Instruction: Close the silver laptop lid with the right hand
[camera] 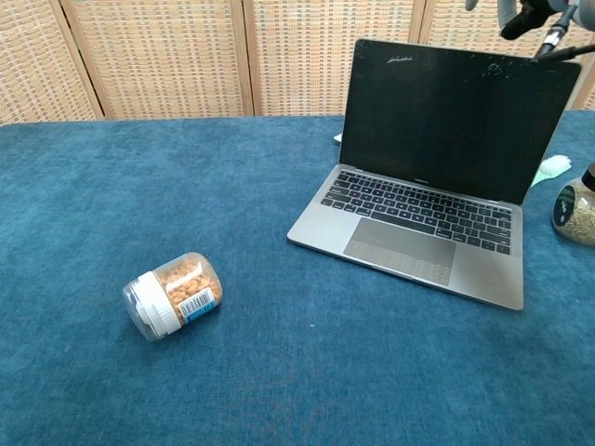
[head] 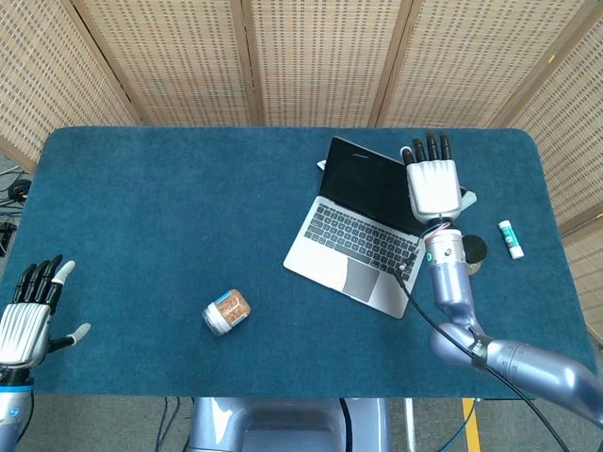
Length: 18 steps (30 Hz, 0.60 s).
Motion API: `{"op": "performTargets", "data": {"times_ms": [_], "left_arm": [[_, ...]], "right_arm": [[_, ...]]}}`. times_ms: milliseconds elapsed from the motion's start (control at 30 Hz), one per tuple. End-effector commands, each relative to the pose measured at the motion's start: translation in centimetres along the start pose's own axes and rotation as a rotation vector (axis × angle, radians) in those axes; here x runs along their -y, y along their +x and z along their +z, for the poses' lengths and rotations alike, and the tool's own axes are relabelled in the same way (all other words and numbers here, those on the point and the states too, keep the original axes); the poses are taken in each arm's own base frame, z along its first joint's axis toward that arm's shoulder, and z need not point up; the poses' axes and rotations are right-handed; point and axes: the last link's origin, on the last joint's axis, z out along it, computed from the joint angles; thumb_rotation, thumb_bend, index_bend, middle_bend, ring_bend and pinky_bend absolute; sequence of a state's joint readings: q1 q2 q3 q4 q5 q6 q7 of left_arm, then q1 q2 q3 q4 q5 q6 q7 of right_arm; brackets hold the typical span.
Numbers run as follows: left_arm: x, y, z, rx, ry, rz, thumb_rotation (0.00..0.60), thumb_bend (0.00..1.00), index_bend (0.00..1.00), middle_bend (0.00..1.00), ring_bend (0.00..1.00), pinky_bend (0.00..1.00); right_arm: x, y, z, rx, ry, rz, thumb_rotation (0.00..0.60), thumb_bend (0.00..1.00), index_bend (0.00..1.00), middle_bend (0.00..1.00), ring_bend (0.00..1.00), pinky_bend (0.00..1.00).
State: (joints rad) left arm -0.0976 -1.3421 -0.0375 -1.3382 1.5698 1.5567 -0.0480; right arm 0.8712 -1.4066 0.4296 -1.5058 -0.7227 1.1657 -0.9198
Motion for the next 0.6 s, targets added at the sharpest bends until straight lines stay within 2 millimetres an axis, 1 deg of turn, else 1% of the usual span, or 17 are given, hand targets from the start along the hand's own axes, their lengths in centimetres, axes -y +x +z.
{"op": "performTargets", "data": {"times_ms": [33, 233, 400, 600], "left_arm": [[0.1, 0.0, 0.1, 0.000, 0.003, 0.000, 0.600, 0.01, 0.00, 0.00, 0.00, 0.00], [0.3, 0.0, 0.2, -0.003, 0.011, 0.003, 0.600, 0.01, 0.00, 0.00, 0.00, 0.00], [0.4, 0.0, 0.2, -0.004, 0.015, 0.006, 0.600, 0.01, 0.00, 0.00, 0.00, 0.00], [0.4, 0.0, 0.3, -0.004, 0.015, 0.008, 0.600, 0.01, 0.00, 0.00, 0.00, 0.00]], "right_arm": [[0.5, -0.2, 0.5, 0.008, 0.002, -0.011, 0.600, 1.00, 0.23, 0.16, 0.02, 0.05], [1.6, -0.6, 1.6, 0.022, -0.004, -0.014, 0.600, 1.00, 0.23, 0.16, 0.02, 0.06], [2.7, -1.5, 2.4, 0.047, -0.024, 0.012, 0.600, 1.00, 0.23, 0.16, 0.02, 0.06], [2.8, -1.8, 2.9, 0.089, -0.076, 0.089, 0.600, 1.00, 0.23, 0.16, 0.02, 0.06]]}}
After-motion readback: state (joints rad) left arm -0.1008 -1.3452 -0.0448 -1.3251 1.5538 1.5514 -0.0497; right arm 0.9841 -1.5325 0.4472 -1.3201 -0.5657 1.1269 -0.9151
